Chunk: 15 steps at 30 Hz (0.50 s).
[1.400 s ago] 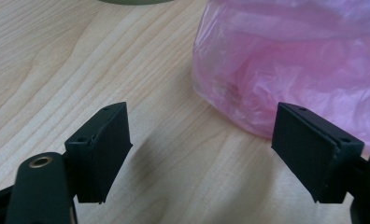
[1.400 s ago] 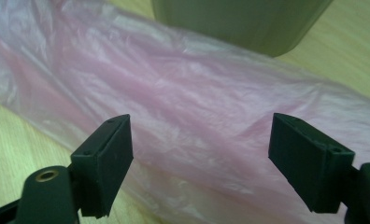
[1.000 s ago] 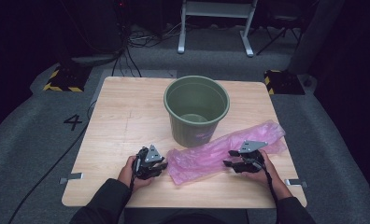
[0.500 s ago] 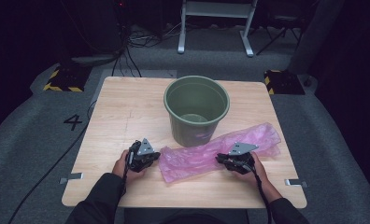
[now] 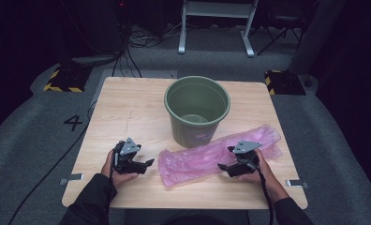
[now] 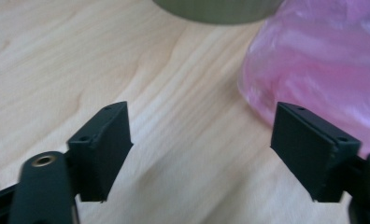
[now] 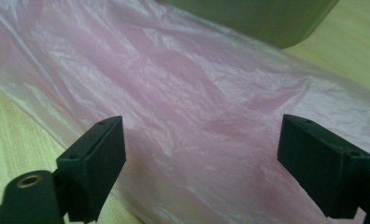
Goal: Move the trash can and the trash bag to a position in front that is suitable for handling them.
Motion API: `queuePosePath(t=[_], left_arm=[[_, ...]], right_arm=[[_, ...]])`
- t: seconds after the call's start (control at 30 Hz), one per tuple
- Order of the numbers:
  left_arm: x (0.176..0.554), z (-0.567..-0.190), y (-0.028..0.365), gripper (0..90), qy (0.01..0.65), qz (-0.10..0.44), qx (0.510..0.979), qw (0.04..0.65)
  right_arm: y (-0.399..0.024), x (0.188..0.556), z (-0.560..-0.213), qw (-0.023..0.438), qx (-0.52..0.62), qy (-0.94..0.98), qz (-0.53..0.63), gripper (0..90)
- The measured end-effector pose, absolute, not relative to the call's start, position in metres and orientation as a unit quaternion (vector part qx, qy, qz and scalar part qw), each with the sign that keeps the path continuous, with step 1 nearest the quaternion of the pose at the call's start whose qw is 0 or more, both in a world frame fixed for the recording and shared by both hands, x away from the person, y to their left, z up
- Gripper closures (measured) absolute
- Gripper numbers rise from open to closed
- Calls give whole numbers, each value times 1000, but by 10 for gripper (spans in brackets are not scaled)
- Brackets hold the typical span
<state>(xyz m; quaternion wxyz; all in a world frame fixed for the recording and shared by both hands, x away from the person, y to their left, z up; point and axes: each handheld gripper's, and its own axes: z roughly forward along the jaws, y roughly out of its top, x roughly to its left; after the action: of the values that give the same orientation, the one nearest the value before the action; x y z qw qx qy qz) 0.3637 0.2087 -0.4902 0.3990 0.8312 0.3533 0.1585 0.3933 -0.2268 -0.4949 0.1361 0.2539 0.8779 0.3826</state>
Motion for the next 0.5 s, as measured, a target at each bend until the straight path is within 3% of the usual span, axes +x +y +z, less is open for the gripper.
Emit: queuePosePath(t=[0.07, 0.3, 0.43, 0.5], left_arm=[[360, -492, 213, 197, 363, 160, 833, 386], [349, -497, 226, 209, 373, 152, 839, 366], [346, -499, 232, 218, 380, 150, 837, 365], [347, -500, 233, 218, 386, 153, 836, 358]], right_arm=[[-226, 396, -498, 129, 254, 879, 382, 168], [-224, 402, -500, 120, 265, 876, 385, 395], [-224, 403, -501, 128, 269, 868, 398, 645], [-223, 403, -501, 130, 267, 868, 398, 681]])
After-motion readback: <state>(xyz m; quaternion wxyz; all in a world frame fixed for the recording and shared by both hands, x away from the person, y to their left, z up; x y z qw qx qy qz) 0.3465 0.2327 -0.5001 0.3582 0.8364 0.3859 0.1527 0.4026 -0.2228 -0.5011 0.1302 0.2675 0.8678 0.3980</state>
